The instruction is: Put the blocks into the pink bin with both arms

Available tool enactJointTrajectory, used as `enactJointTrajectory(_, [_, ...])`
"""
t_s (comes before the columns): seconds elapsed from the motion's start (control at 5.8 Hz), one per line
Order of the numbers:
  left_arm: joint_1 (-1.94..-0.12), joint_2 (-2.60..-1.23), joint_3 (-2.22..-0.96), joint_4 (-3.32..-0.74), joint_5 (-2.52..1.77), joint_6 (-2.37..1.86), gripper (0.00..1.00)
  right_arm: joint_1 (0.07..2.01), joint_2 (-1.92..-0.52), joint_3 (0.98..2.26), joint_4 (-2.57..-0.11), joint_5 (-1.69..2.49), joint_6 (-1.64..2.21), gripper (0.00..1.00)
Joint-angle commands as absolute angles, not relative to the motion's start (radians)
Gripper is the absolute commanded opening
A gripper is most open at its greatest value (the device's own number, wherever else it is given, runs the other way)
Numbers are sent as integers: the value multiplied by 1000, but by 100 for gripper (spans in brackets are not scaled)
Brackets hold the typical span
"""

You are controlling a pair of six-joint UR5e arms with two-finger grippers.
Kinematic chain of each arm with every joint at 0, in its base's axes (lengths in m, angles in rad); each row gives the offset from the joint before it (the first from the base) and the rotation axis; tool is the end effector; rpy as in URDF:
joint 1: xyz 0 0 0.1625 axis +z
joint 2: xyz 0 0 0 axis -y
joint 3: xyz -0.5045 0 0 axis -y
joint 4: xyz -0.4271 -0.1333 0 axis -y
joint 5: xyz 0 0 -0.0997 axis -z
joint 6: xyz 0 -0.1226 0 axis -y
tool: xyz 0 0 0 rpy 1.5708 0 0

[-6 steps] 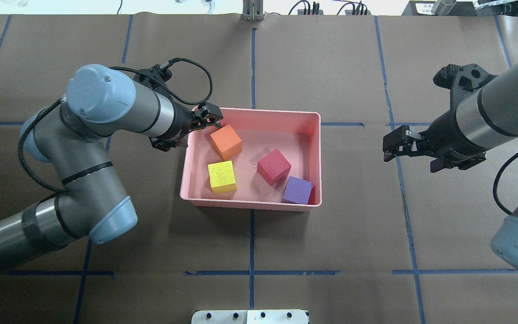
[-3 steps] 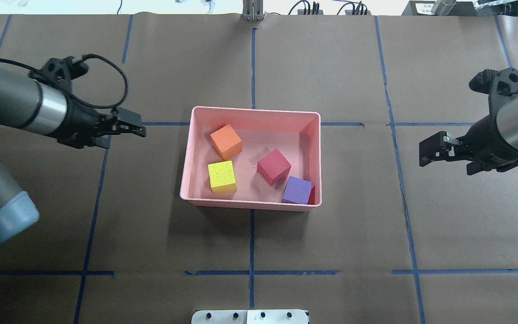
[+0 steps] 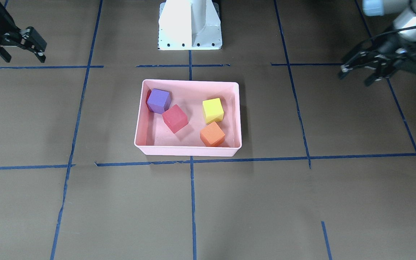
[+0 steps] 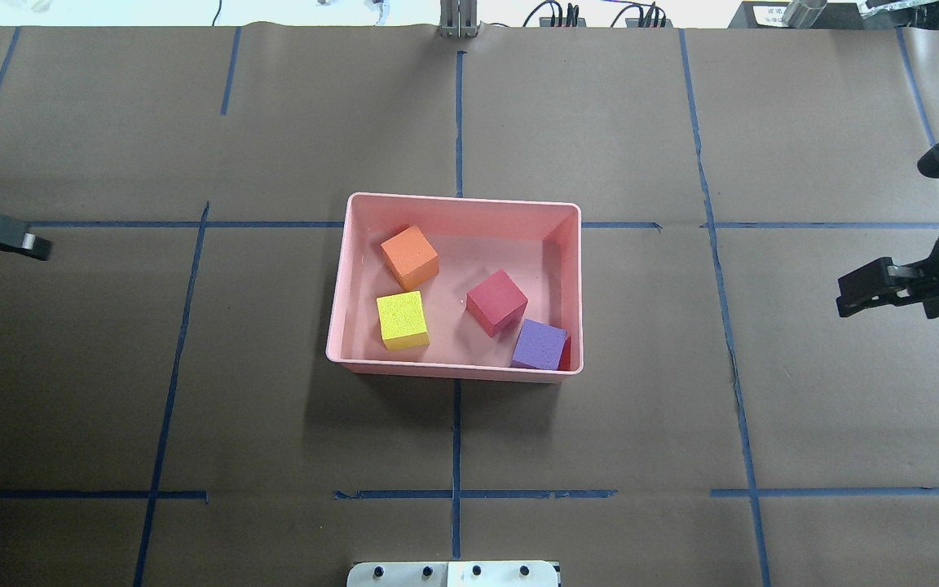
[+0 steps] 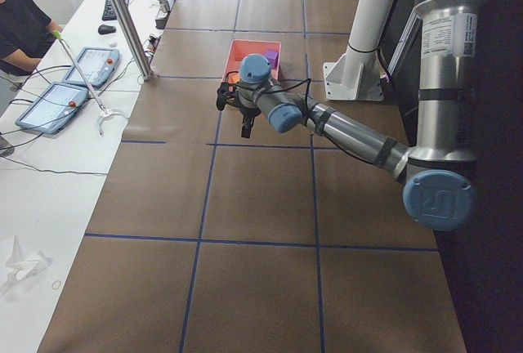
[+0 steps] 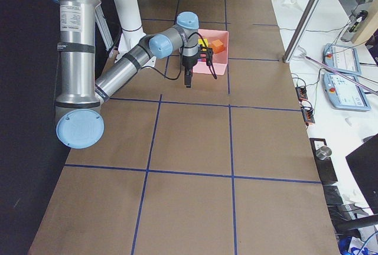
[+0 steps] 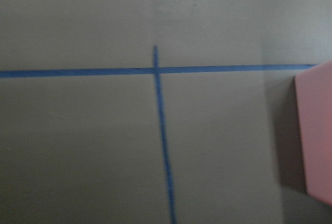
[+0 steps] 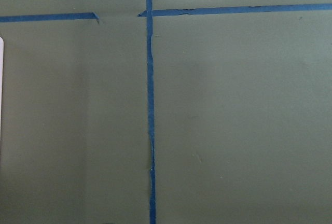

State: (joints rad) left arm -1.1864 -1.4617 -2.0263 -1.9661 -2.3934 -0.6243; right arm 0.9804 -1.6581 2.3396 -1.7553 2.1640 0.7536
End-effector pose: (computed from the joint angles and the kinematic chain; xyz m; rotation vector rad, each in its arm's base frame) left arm 0.1385 -0.4582 0.5131 0.2320 1.0196 0.0872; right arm -0.1821 -0.3881 0.4378 0.0158 -0.7540 0.0080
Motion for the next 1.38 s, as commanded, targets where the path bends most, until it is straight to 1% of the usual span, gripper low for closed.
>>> enactJointTrajectory(0.0, [-1400, -1368, -1929, -1963, -2425, -201, 100, 1165, -1832, 2326, -1755, 2241, 405, 100])
enactJointTrajectory(0.17, [-1460, -1368, -1854, -1963, -2424, -69, 100, 1293, -1874, 2254, -1758, 2300, 176, 100])
enactJointTrajectory(0.52, [-1517, -1373, -1707, -1959, -2424, 60, 100, 1470, -1922, 2138, -1756, 2318, -129, 100])
enactJointTrajectory(0.69, [-1517, -1374, -1689, -1919, -2424, 84, 100, 1536, -1925, 2046, -1756, 2318, -276, 100])
enactJointTrajectory(1.03, [-1566, -1396, -1690, -1731, -2422, 211, 100, 1566, -1925, 1909, -1753, 2307, -337, 100])
enactJointTrajectory(1.21, [-1571, -1413, -1686, -1629, -2422, 201, 100, 1566, -1927, 1916, -1753, 2306, -325, 100])
